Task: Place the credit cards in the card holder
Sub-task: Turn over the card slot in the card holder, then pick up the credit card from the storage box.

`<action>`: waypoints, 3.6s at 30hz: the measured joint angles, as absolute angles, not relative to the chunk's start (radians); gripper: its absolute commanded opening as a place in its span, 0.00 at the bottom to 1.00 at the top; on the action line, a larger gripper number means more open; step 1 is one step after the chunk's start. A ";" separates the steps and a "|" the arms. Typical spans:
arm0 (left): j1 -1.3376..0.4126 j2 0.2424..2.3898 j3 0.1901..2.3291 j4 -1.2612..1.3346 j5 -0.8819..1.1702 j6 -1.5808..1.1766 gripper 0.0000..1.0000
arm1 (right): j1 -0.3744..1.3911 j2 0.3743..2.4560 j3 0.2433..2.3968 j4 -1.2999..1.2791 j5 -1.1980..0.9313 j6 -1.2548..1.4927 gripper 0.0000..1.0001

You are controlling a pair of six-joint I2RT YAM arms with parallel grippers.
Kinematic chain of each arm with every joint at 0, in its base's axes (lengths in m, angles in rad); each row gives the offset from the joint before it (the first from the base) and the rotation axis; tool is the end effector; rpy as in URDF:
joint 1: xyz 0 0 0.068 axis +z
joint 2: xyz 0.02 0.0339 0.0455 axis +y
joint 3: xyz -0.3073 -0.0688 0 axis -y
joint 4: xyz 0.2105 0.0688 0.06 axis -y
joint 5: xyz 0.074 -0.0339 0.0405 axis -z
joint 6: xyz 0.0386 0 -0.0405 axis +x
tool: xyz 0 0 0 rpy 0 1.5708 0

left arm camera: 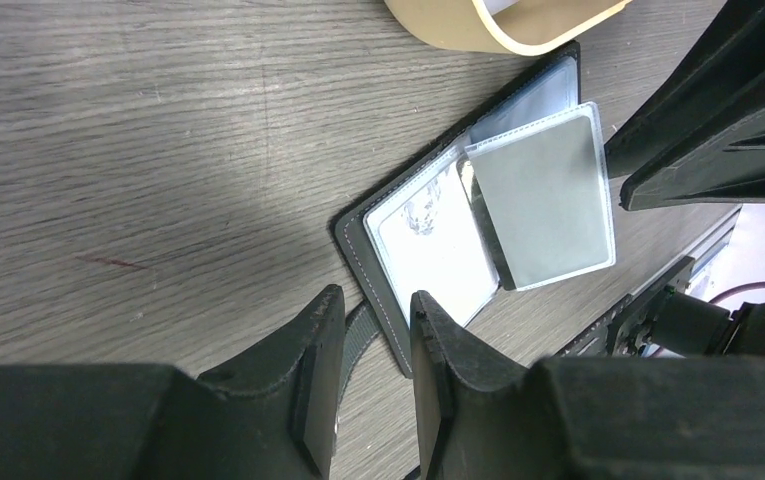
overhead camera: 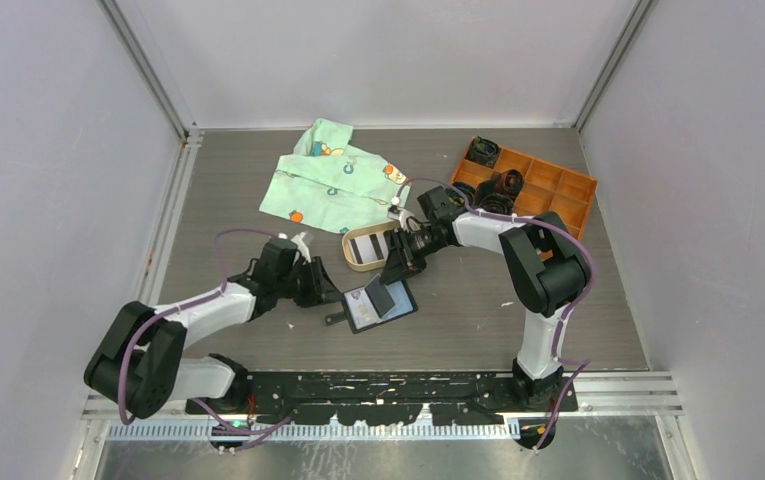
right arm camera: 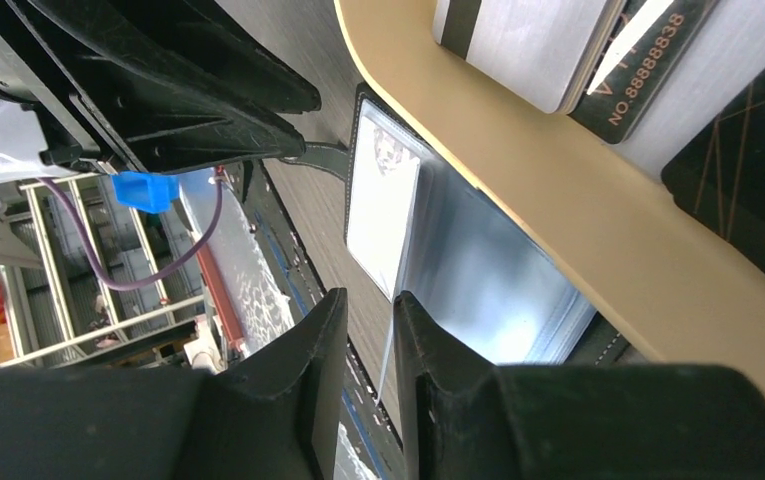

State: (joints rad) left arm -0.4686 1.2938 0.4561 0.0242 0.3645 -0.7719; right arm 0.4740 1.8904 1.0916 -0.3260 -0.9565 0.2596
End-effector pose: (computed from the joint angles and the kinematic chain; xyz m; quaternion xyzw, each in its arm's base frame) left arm 0.1696 -0.1013 0.2128 -0.0718 0.9134 -0.3483 0.1979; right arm 0.2951 0.1869 0.2094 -0.1938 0.8500 0.4894 0.0223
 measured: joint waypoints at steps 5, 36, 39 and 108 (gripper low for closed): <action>-0.469 1.234 0.456 0.001 0.357 -0.769 0.29 | 0.474 1.890 1.082 -0.301 -0.973 0.291 0.29; -0.500 1.291 0.456 0.115 0.400 -0.830 0.24 | 0.598 1.946 1.069 -0.218 -1.049 0.368 0.38; -0.500 1.273 0.452 0.103 0.384 -0.828 0.25 | 0.607 1.952 1.072 -0.228 -1.049 0.359 0.38; -0.499 0.917 1.239 0.190 0.480 -1.298 0.98 | 0.430 1.936 1.532 -0.566 -0.659 -0.143 0.45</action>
State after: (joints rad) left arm -0.4992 0.9169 1.2392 0.1898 0.4801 -1.2976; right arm 0.4305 1.9358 1.5318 -0.5663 -0.6594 -0.1432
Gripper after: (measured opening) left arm 0.994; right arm 0.445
